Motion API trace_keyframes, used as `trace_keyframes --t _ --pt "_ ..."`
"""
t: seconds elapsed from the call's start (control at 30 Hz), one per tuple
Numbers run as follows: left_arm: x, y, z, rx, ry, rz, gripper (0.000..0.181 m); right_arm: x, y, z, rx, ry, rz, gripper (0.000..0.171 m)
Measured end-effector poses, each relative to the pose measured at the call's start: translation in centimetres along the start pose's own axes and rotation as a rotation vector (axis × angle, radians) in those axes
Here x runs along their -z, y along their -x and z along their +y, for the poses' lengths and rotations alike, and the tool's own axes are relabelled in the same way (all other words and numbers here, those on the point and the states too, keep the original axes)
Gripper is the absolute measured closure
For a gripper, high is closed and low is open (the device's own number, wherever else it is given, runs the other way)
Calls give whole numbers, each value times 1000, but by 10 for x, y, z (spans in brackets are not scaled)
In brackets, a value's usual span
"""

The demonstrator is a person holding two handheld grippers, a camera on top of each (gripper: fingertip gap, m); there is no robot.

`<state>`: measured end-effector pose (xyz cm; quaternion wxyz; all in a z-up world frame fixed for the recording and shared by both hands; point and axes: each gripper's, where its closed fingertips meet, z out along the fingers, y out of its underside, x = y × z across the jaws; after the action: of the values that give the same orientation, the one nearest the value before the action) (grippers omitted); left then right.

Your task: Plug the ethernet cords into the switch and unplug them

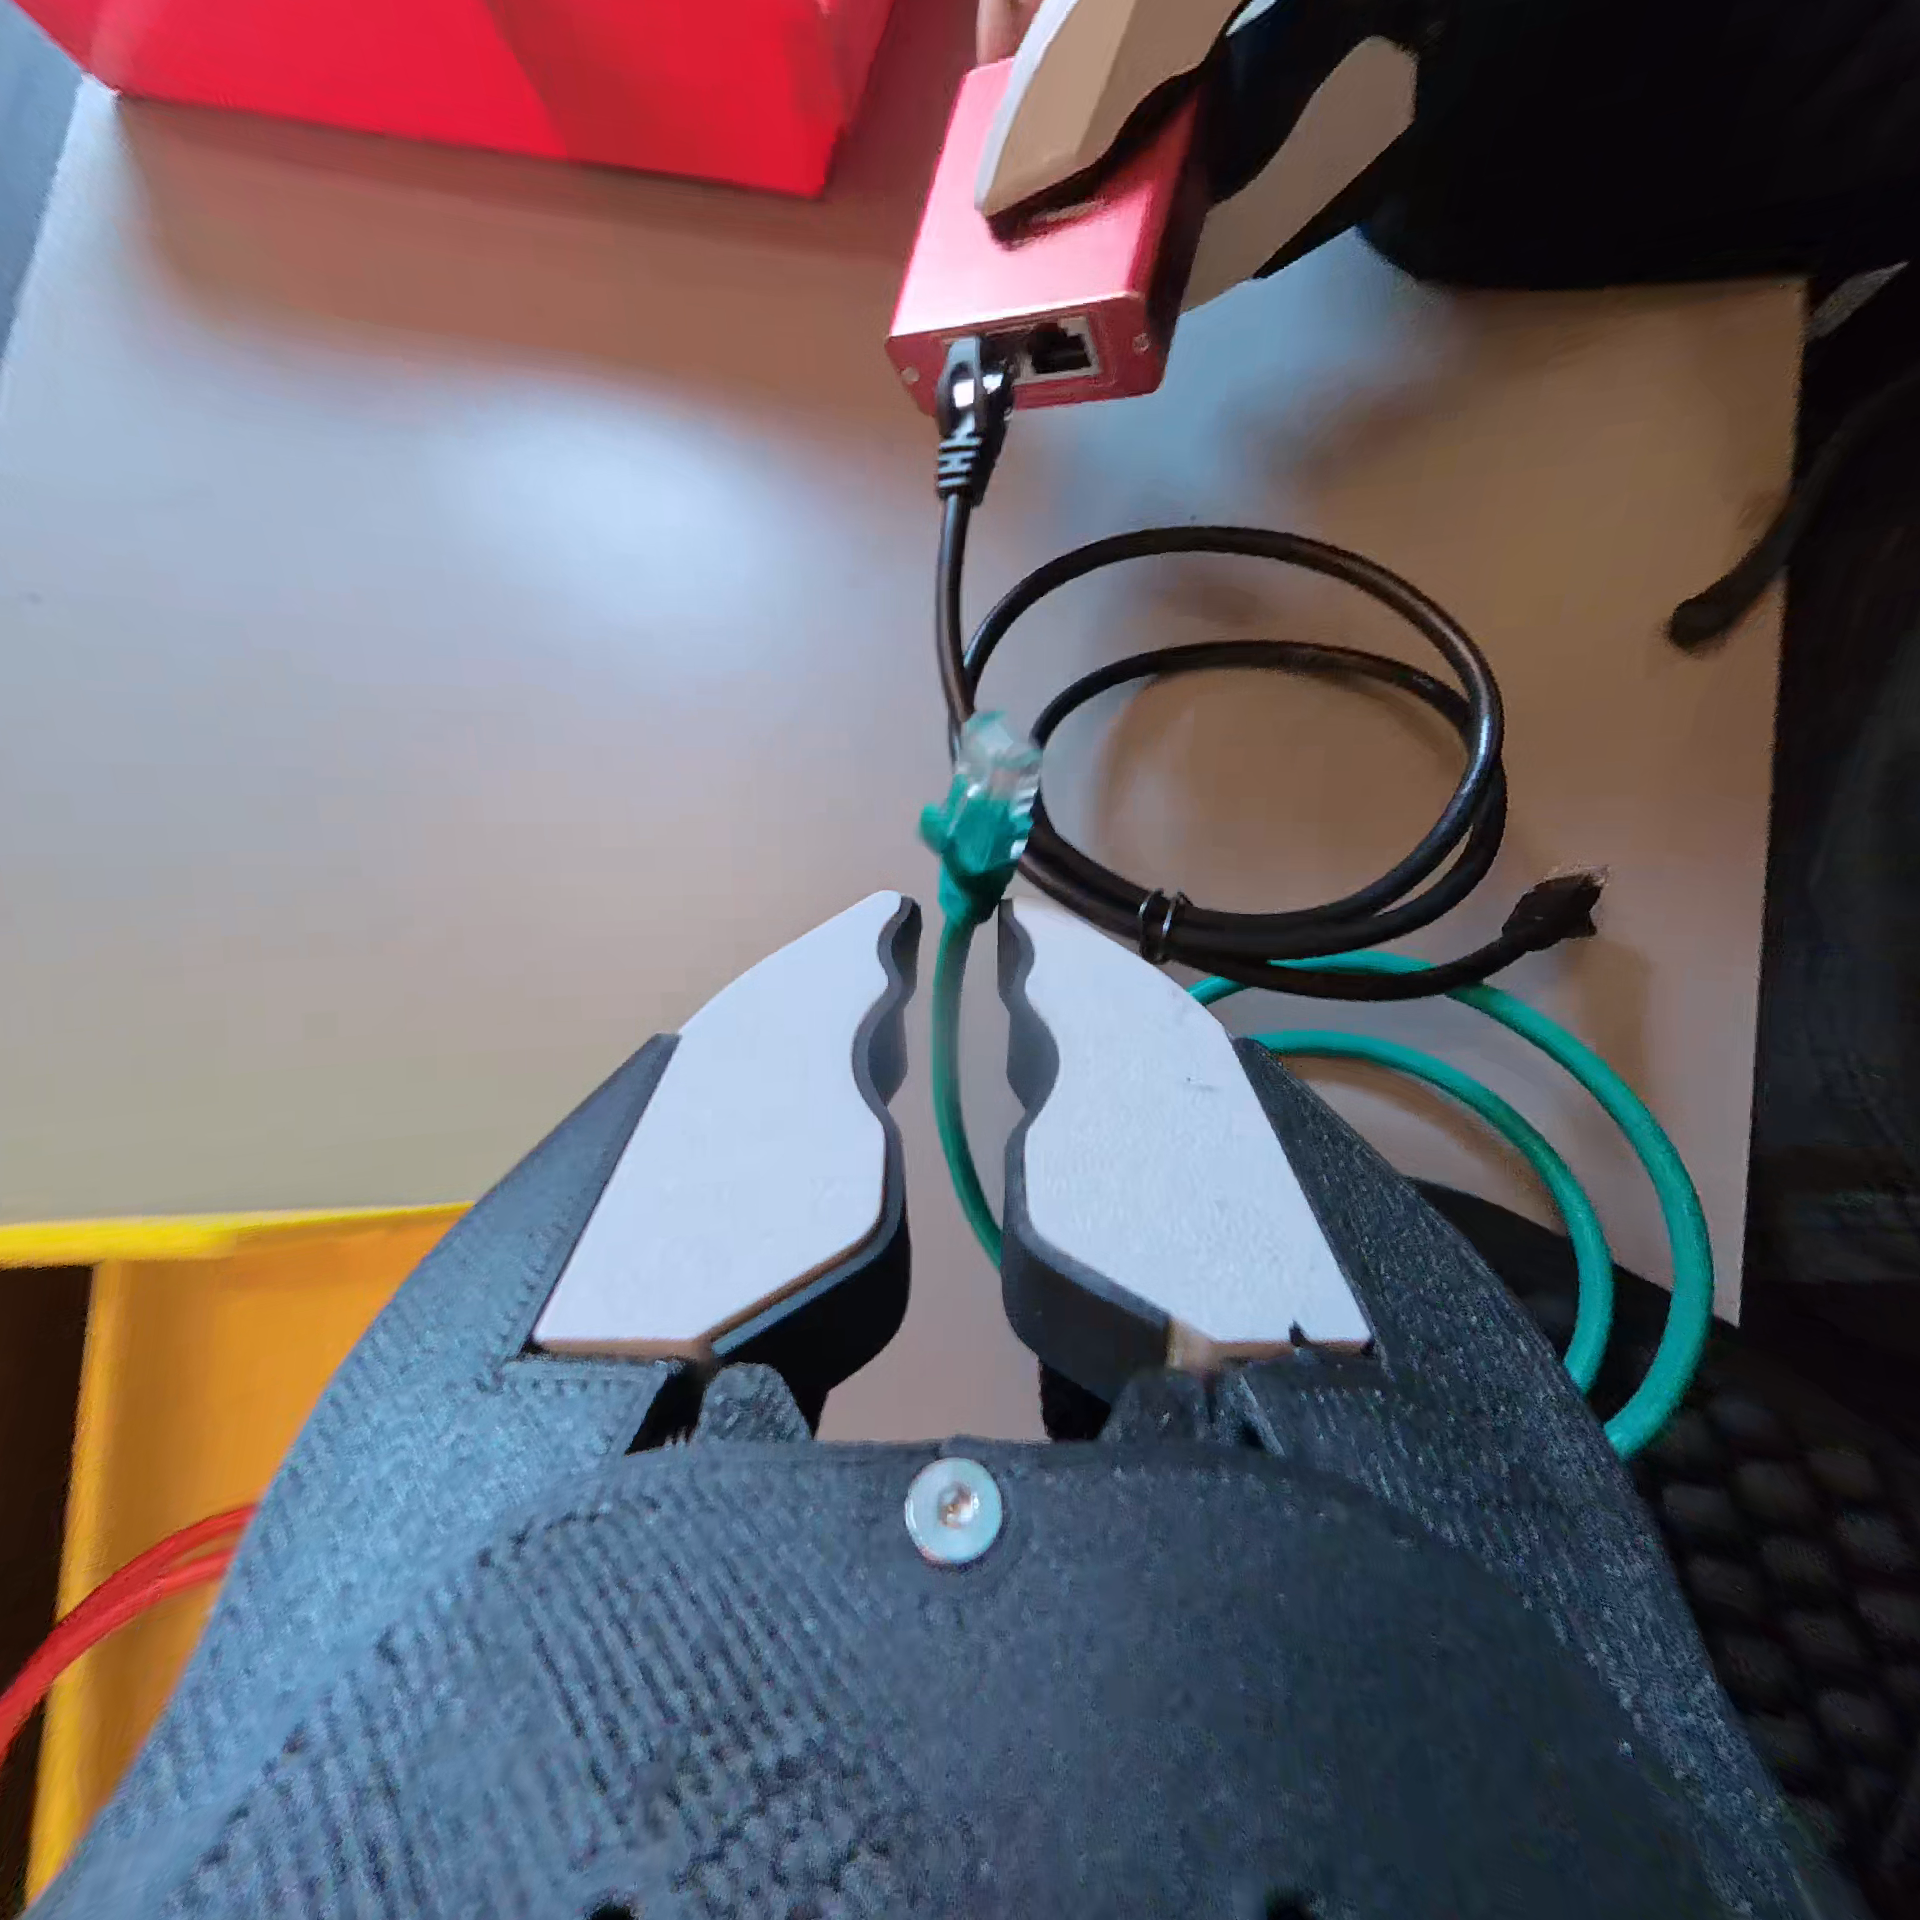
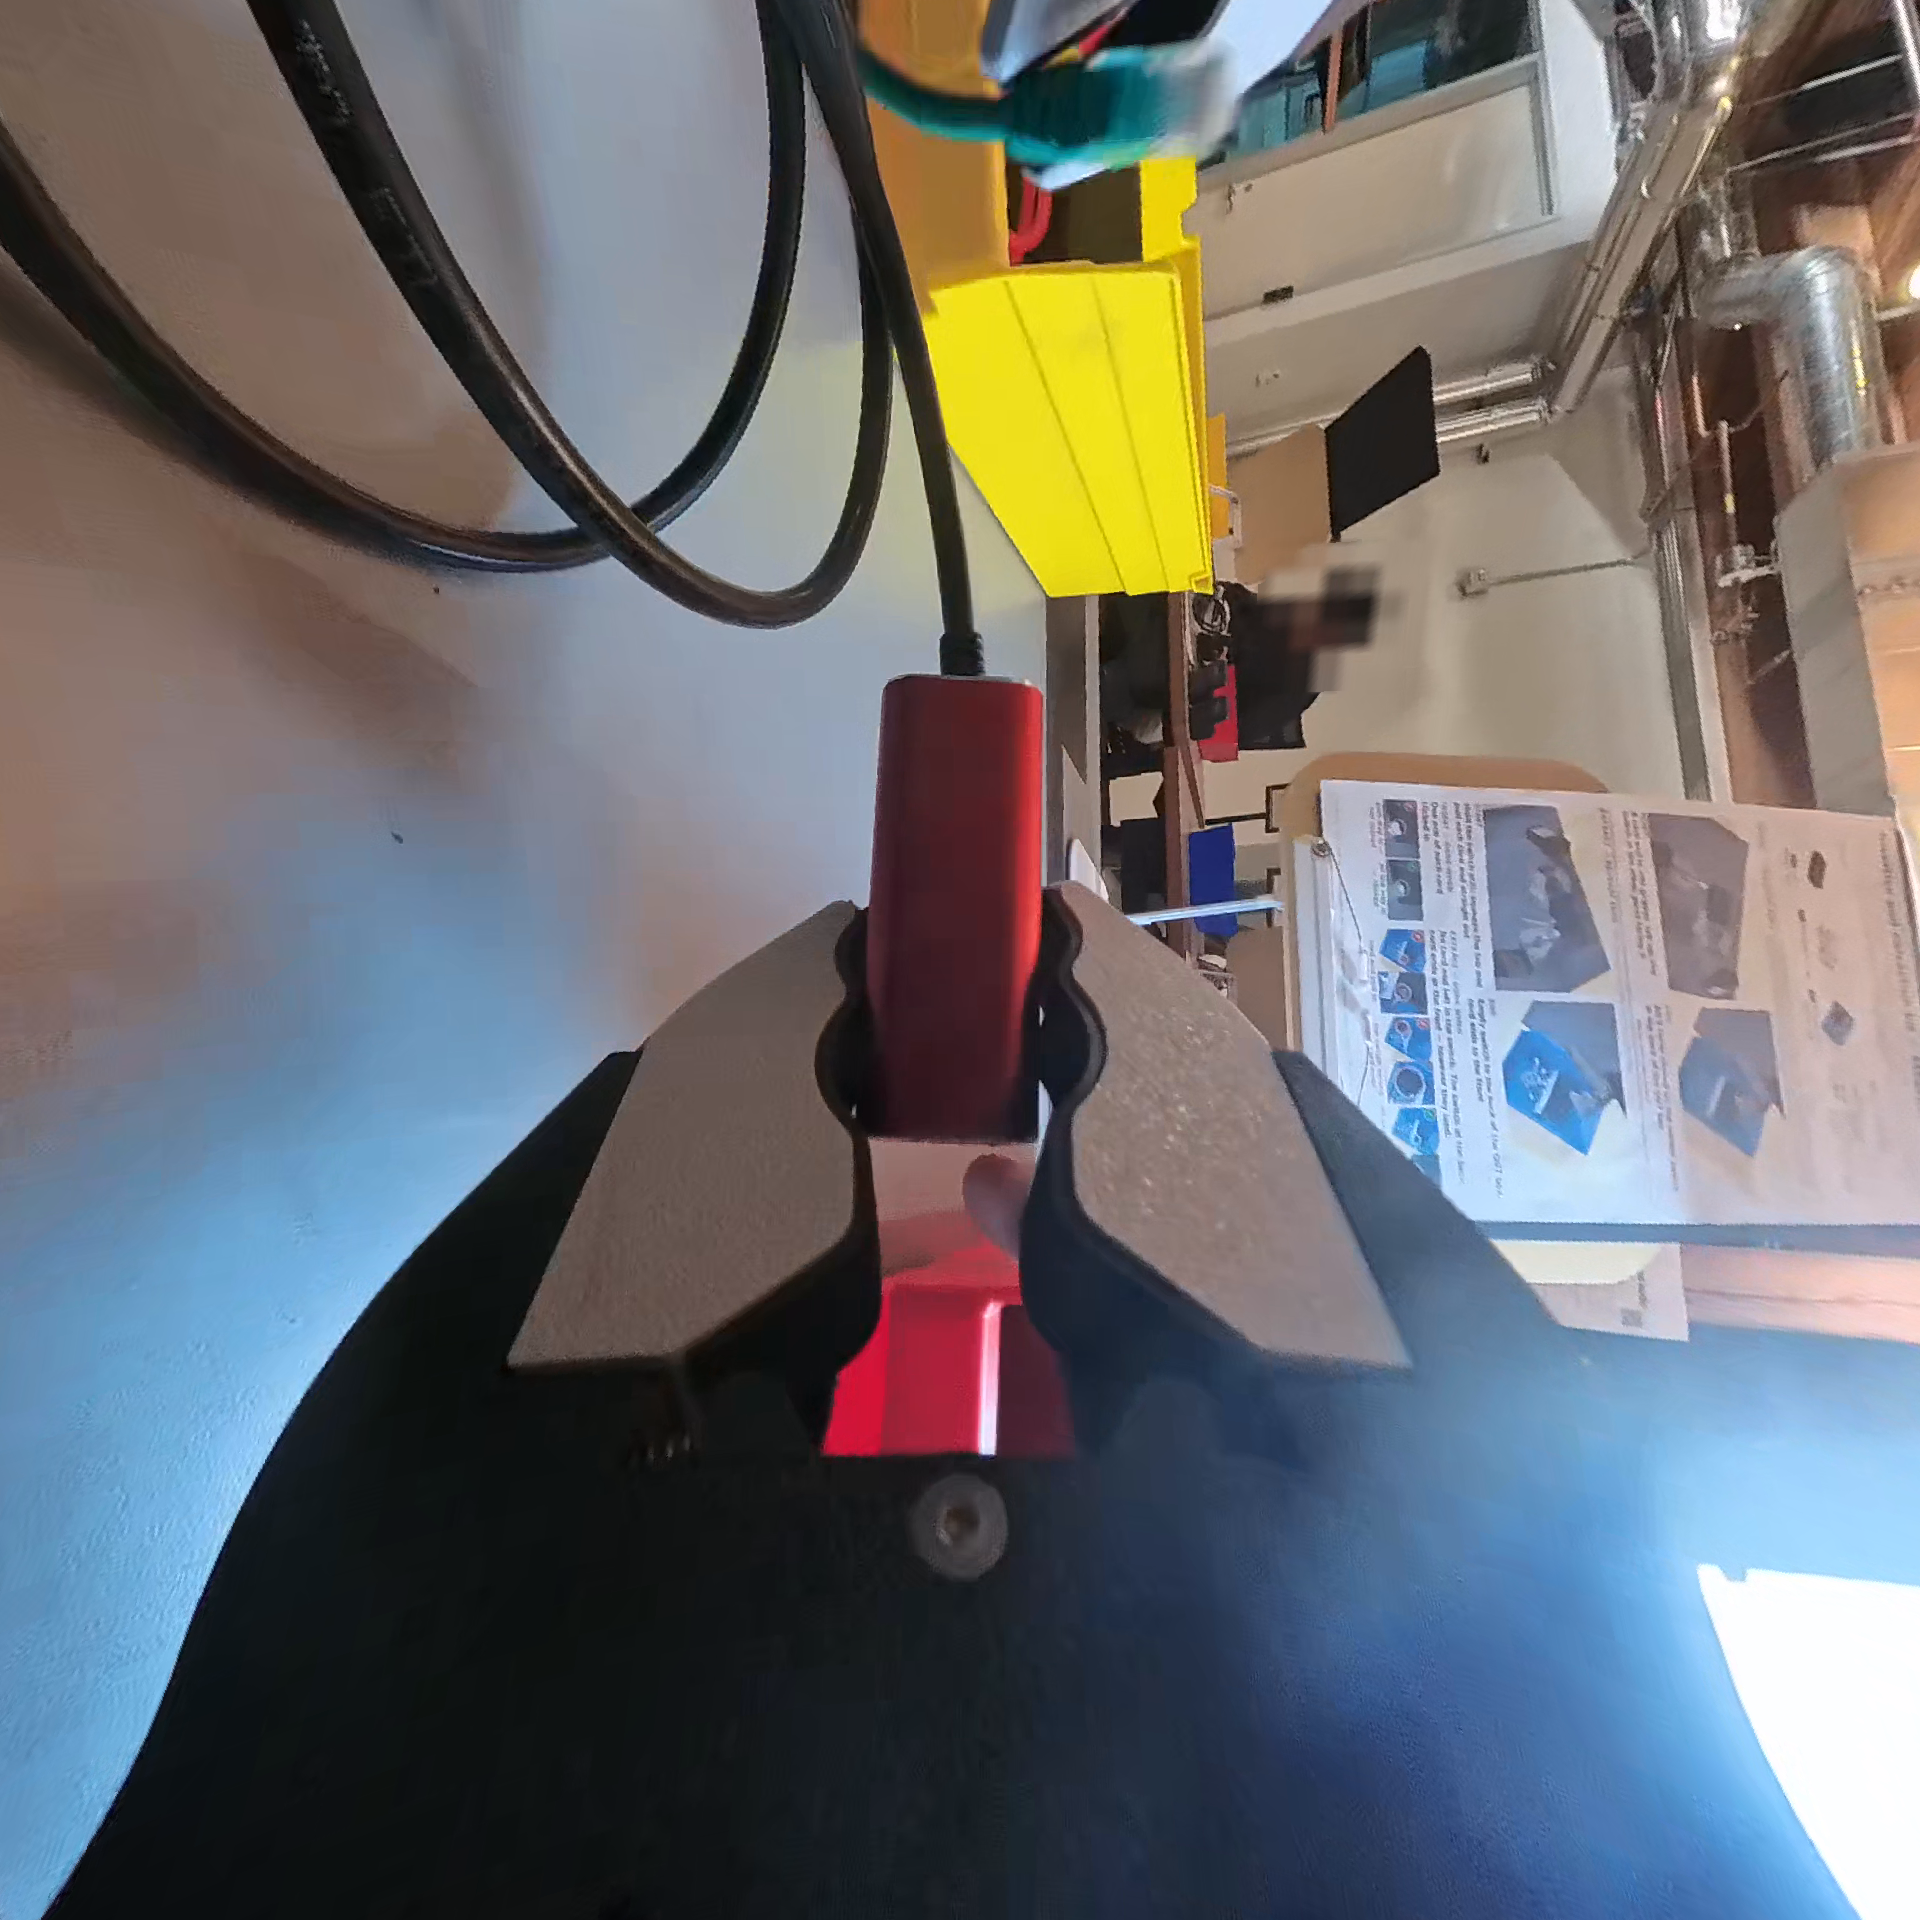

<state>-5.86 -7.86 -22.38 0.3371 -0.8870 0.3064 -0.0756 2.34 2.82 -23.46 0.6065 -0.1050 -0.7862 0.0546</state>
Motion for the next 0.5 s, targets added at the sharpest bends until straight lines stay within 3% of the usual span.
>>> trace_keyframes --t 0.27,0.5 --pt "-22 -1 28 128 -150 124 156 1 7 2 -5 6 -22 142" --pt "-21 -20 20 137 -263 424 153 -1 9 1 -7 7 -33 142"
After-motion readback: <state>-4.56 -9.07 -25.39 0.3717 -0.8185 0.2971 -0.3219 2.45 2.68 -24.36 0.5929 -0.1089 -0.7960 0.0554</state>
